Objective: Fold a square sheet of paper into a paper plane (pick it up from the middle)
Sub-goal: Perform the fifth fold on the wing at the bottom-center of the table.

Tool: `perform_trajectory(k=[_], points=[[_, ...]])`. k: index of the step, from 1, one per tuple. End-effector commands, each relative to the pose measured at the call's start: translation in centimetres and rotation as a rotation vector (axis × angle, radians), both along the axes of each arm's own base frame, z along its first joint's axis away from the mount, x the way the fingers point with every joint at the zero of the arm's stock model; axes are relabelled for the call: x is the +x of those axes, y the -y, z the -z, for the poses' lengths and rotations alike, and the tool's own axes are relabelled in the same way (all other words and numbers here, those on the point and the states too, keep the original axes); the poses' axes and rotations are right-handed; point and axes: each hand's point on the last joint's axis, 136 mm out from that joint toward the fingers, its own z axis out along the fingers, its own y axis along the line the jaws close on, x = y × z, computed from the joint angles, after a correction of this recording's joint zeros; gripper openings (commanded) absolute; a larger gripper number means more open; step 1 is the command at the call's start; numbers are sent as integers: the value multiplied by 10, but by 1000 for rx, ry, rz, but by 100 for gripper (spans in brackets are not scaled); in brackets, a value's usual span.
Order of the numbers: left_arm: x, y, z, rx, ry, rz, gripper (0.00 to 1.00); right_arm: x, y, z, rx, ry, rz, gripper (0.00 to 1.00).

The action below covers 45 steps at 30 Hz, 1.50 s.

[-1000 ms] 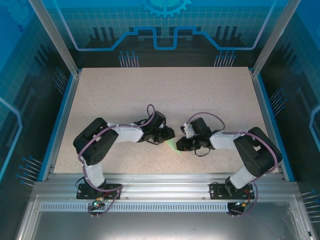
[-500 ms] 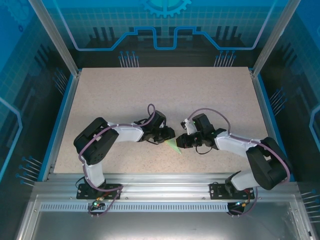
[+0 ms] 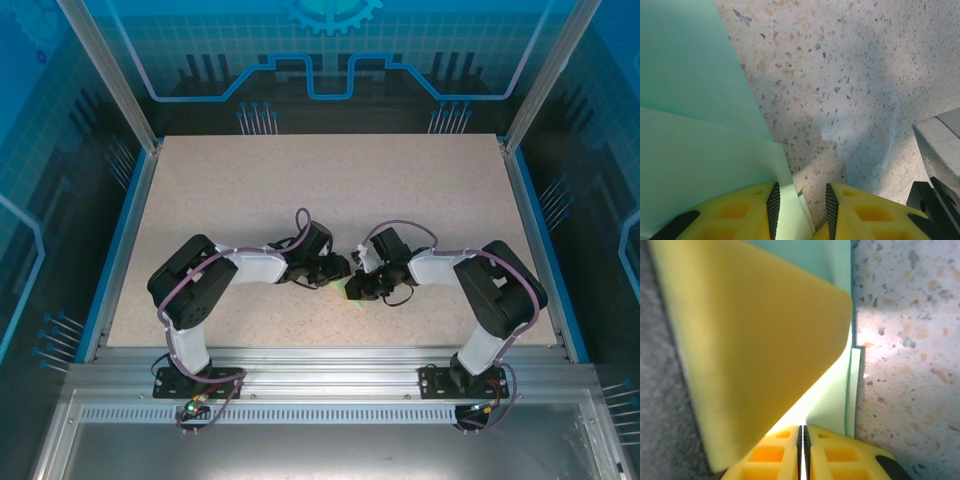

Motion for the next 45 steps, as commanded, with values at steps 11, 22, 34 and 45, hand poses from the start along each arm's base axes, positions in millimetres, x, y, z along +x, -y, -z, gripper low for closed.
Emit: perform_trajectory(k=[11,22,34,45], points=[[-4,-10,19,58,-56,6,34,-40,31,15,-62,-114,23,14],[-5,-11,23,64,-66,4,34,-62,50,26,-102,-175,79,15],[-4,-10,22,60,-64,6,34,-85,67,36,-188,-215,133,15],[-4,-7,21,48,-65,25,34,-47,50,-20,-134,-17,97,17]])
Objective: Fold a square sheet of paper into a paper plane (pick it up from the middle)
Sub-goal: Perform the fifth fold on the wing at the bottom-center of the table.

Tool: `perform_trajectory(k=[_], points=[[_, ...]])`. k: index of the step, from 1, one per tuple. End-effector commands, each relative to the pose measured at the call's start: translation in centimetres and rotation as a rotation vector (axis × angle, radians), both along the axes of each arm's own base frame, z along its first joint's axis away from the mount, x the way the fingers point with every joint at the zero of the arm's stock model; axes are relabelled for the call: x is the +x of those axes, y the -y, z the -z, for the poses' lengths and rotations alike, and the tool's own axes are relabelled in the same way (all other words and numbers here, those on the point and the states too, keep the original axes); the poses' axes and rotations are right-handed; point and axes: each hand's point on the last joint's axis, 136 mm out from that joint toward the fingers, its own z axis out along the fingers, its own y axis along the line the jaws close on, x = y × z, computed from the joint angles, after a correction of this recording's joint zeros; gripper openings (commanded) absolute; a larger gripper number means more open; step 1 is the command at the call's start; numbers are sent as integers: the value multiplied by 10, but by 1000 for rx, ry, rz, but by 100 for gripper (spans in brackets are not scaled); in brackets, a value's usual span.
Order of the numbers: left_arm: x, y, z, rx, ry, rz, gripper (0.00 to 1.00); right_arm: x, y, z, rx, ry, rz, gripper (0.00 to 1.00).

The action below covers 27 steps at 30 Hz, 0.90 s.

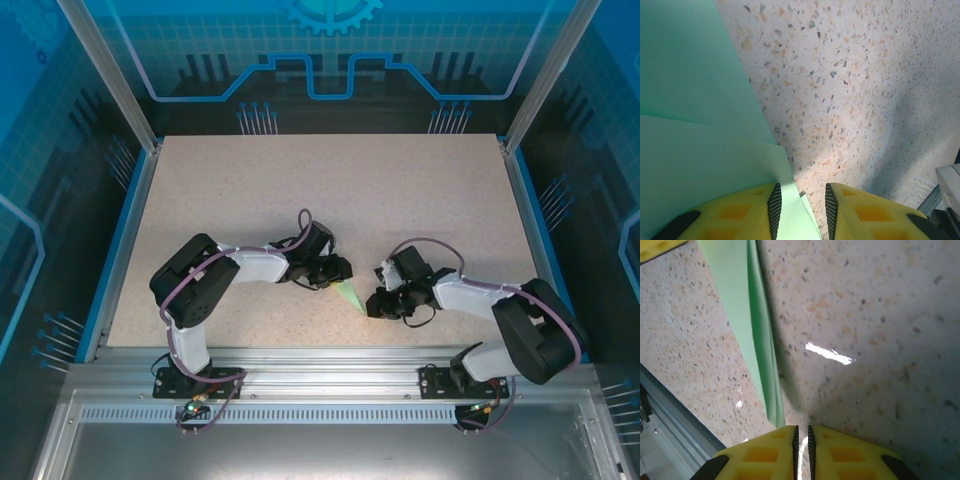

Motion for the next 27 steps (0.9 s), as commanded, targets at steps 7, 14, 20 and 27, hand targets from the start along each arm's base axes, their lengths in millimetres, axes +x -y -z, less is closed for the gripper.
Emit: perform_trajectory(k=[7,14,20,27], points=[[3,-9,16,53,-28,-2,34,34,-46,-49,124,103,-80,19],[4,-8,13,46,-24,-3,34,46,-63,-26,124,54,-86,19],[4,-7,11,44,-15,4,35,32,-37,20,-7,-36,-57,16],[11,-7,-9,18,62,38,44,16,-17,43,-32,-102,-24,11]])
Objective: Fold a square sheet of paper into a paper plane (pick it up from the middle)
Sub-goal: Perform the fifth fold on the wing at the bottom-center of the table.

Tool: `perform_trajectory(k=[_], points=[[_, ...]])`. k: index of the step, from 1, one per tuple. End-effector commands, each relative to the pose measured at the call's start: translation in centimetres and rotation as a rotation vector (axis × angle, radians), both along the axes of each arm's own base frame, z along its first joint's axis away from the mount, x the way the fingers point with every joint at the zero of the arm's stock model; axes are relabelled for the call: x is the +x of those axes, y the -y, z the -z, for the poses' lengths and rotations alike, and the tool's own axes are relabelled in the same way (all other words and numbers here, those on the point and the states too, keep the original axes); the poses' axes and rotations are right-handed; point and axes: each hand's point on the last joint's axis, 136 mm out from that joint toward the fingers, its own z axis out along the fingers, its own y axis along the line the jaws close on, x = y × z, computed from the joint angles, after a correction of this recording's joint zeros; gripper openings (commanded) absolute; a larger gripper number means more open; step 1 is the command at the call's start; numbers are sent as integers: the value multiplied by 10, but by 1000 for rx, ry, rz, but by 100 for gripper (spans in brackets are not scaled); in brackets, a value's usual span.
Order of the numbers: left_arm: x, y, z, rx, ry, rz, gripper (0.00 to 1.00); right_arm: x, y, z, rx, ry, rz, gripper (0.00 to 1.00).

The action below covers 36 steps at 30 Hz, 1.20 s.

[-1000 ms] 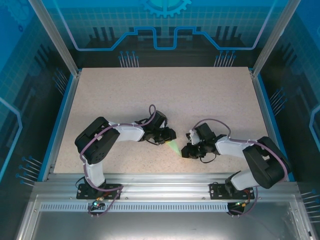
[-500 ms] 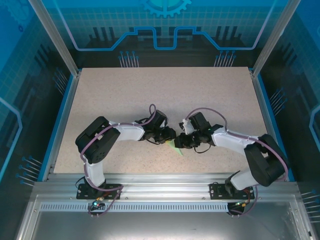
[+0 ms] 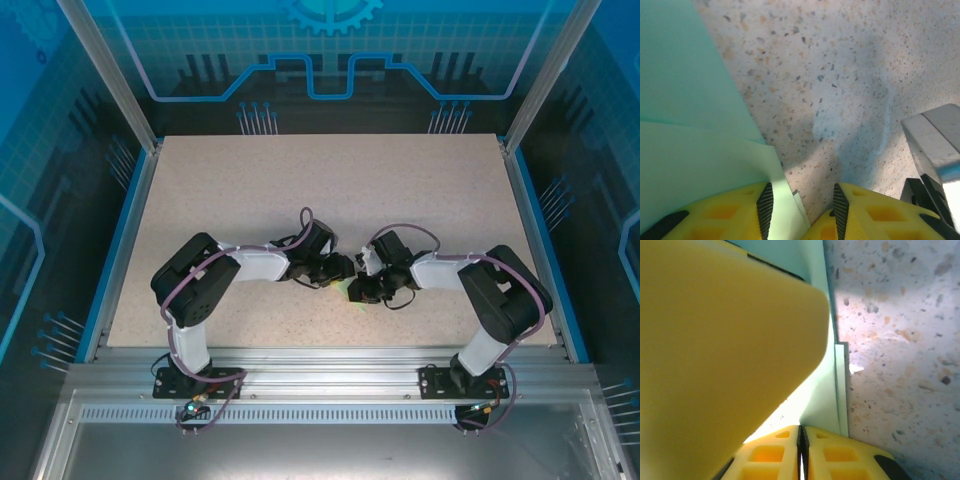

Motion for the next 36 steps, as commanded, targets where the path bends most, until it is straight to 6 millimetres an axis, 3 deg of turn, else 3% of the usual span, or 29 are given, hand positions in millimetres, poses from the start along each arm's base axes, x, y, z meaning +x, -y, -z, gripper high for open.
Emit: perform_trajectory(k=[1,6,10,15,24,31,36], points=[[10,-9,-13,11,65,16,47,-26,26,34,-105,-104,20,11],[15,-8,-57,-56,173,30,59,-24,23,34,-87,-109,23,11],[10,-10,-67,-95,200,16,61,-22,20,33,-73,-110,26,11],[4,-16,-49,-104,166,-21,60,-22,19,34,-69,-116,32,11],[1,6,-35,-199,137,11,60,-23,20,38,-75,-127,35,11],[7,-19,0,-28,136,-51,59,-25,22,41,-84,-136,36,11],[17,-39,12,42,173,-86,59,-28,26,42,-99,-139,30,9]])
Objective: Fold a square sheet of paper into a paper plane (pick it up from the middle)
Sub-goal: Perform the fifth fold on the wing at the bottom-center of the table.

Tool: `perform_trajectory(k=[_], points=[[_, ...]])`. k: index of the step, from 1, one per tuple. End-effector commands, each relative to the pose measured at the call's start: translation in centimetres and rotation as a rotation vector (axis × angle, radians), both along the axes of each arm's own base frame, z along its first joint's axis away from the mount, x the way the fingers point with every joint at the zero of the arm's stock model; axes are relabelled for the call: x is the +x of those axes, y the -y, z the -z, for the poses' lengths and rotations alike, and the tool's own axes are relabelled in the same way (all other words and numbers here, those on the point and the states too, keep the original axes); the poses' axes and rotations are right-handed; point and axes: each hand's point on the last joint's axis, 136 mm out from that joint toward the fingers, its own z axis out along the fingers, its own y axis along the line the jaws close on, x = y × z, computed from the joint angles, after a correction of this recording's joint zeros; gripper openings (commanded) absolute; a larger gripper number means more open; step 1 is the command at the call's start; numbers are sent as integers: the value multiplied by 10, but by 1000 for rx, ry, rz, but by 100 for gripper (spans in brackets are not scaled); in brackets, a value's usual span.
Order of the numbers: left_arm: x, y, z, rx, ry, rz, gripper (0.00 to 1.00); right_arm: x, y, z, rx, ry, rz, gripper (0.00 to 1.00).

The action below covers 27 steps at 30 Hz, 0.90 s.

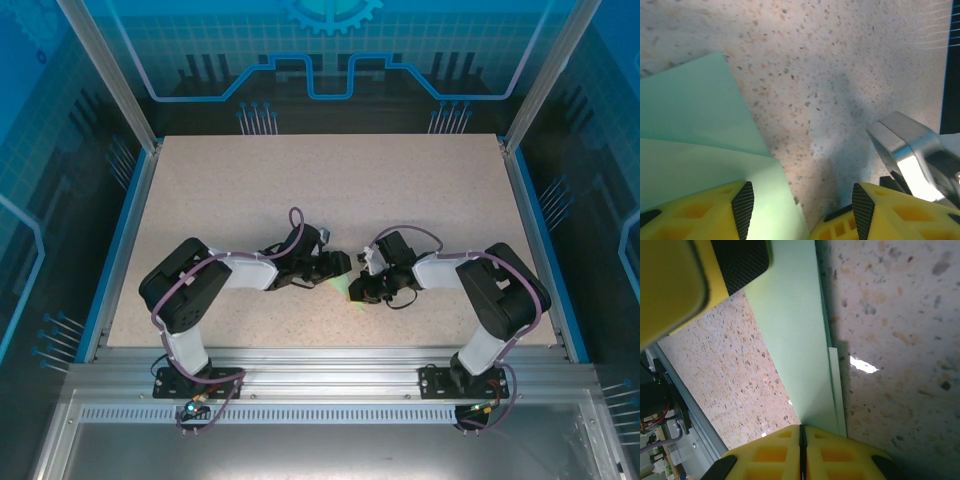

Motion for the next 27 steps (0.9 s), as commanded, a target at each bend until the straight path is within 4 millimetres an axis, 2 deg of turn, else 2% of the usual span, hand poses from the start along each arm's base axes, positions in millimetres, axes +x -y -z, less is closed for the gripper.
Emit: perform_trajectory(k=[1,13,27], points=[[7,-25,23,104,18,-39,59,-29,28,41,-163,-108,14,9],[24,-54,23,139,90,-46,59,-32,31,44,-169,-117,11,7],[36,-97,37,188,52,-115,60,-32,30,43,-156,-117,8,7]])
